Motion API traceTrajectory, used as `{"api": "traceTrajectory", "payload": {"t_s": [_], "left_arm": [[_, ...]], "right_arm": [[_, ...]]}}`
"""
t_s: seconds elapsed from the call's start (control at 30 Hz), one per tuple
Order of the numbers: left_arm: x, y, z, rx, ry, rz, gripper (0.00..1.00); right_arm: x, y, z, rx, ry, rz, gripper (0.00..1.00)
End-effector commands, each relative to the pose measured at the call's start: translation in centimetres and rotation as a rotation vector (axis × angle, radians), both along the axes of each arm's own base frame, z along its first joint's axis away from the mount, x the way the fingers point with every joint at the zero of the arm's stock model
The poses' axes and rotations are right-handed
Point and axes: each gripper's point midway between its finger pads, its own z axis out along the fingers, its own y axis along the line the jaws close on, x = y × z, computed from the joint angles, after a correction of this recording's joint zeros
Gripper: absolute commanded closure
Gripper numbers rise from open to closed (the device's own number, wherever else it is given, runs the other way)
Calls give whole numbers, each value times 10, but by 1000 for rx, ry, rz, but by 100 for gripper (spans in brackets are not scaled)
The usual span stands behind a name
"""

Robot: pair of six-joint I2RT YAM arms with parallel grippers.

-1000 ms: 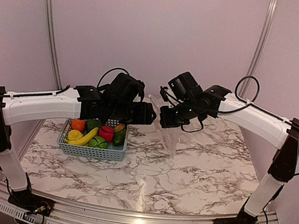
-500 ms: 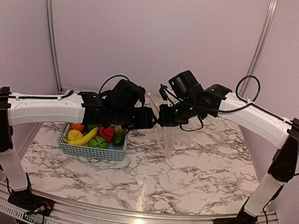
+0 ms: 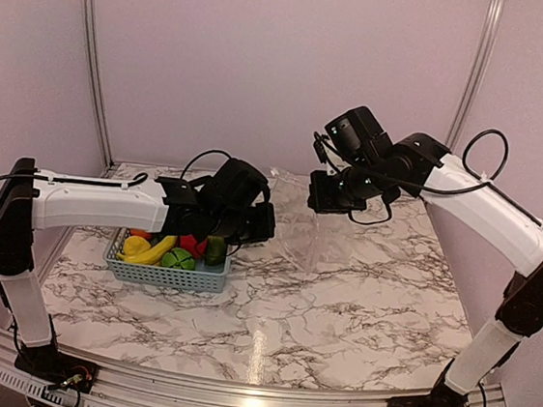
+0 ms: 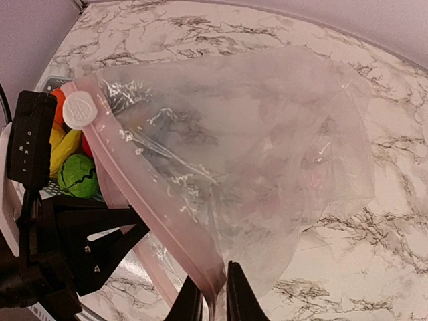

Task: Place the food in the zip-top bag and seal the zipper
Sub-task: Pass from the right arm to the left, then pass from the left arm to the right

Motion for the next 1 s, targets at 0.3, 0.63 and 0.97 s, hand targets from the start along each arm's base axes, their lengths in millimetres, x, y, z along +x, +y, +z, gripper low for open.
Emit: {"api": "traceTrajectory", "payload": {"t_s": [0.3, 0.63, 0.97], "left_arm": [[-5, -9, 45, -202, -19, 21, 100], [-5, -12, 55, -247, -4, 27, 100], [-7, -11, 52, -245, 13, 24, 100]], "right_arm": [[-7, 4, 0, 88, -20, 10, 61], [-9, 20, -3, 73, -62, 34, 49], [0, 32, -17, 52, -89, 66, 50]]}}
